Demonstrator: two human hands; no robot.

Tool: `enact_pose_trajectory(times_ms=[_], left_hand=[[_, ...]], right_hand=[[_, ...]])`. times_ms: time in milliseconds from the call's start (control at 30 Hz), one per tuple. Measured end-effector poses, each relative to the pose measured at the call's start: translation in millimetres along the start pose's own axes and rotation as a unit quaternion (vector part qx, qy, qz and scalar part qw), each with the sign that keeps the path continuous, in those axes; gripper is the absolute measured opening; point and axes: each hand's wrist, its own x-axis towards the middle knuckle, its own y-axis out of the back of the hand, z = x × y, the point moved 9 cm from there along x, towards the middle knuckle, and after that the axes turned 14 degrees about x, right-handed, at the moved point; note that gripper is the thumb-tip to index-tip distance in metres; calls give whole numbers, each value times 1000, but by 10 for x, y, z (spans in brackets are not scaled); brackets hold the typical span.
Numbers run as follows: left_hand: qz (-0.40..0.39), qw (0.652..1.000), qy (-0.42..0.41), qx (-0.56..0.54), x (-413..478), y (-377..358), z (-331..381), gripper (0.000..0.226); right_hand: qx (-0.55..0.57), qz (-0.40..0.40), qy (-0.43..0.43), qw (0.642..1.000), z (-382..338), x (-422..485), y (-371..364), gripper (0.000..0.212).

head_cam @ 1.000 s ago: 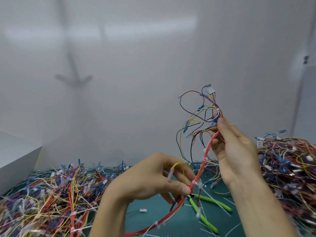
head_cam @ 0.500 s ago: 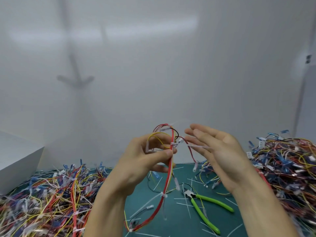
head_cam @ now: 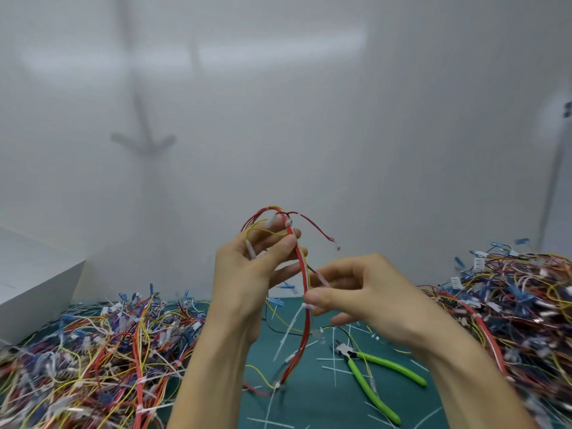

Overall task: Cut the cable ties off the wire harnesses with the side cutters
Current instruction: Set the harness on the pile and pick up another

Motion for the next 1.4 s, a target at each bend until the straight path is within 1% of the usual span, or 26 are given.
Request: enact_pose_trajectory(times_ms=[67,167,233,267,333,400,500,567,667,733,833,900,967,1000,1033,1067,1133,1200,1233,1267,1300,1333,1367,1400], left_hand=[[14,999,6,-36,1,-4,-2,19],[32,994,7,-106,3,-4,19,18],[38,987,6,-153,7,7,49,18],[41,983,5,-177,10,22,66,18],[52,974,7,-222,18,70,89,17],[63,963,18,-261,26,116,87,16],[70,950,48,-300,35,155,48,15],[70,943,68,-317,36,160,16,14],[66,934,94,-337,32,154,-32,12],[59,932,105,-343,32,148,-49,12],[44,934,109,-337,38,136,-44,11],[26,939,102,-327,40,121,-18,13],[3,949,84,-303,49,123,13,18],[-8,957,71,-280,56,137,29,21],[-18,966,59,-251,61,153,45,23],[-25,975,48,-216,63,174,57,26],[-32,990,29,-133,64,223,67,29],[-40,999,9,-35,56,243,80,27],[-51,999,-2,11,44,227,90,26],[-66,996,-14,49,29,197,98,28],[-84,993,-25,77,16,159,100,31],[-104,989,-34,101,4,114,99,32],[-125,983,-43,126,-9,60,98,30],[-146,976,-52,154,-26,3,96,28]], right_hand=[[-13,-36,-10,999,48,14,-92,13],[-84,-76,-34,993,162,25,-162,7],[-112,-57,-51,991,241,43,-96,6],[-108,-39,-57,992,267,52,-44,6],[-67,-7,-58,996,286,62,35,5],[-2,35,-46,998,269,73,117,6],[89,111,-14,990,220,82,258,9],[139,142,6,980,183,75,309,8],[215,161,29,963,127,54,333,4],[261,168,45,950,97,44,346,6],[291,162,61,941,71,42,356,6],[295,150,58,942,78,54,352,8],[288,139,47,946,122,73,350,12],[279,128,36,951,142,77,335,12],[258,113,23,959,172,87,321,8],[215,97,8,972,202,88,302,8],[53,69,-27,996,299,97,295,25],[-98,76,-38,992,348,117,335,36],[-138,104,-26,985,329,135,380,37],[-146,144,-3,979,273,140,434,36],[-115,187,29,975,196,126,482,33],[-54,222,64,972,121,97,520,30],[20,237,93,967,60,74,535,27],[90,233,114,962,-2,56,516,25]])
